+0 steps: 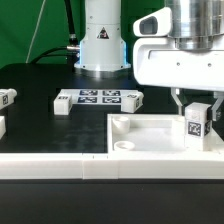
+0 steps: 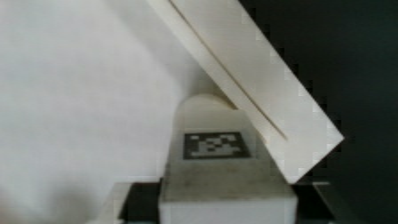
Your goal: Assemble one leg
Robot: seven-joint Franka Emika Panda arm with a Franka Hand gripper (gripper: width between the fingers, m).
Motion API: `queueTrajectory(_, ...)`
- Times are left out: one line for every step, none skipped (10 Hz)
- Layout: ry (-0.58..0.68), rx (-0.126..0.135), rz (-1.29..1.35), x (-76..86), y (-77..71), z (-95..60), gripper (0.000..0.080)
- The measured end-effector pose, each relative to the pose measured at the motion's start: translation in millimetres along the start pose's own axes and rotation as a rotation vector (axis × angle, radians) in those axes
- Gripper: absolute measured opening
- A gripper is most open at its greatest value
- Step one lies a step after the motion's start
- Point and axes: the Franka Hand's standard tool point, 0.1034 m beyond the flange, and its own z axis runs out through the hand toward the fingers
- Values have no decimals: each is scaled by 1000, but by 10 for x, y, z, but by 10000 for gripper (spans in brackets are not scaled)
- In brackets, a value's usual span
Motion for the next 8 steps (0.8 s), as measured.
queueTrajectory(5, 2, 105, -9, -2, 2, 292)
queueTrajectory(7, 4, 229, -17, -8, 4, 292)
queueTrajectory(8, 7, 316, -21, -12, 6, 292)
queueTrajectory(3, 14, 468, -31, -22, 8, 292)
queueTrajectory(7, 20, 584, -37, -33, 10, 292)
queueTrajectory(10, 30, 688, -40, -39, 12, 292)
queueTrajectory(13, 38, 782, -40, -41, 12, 292)
queueTrajectory(11, 46, 907, -41, -46, 14, 292)
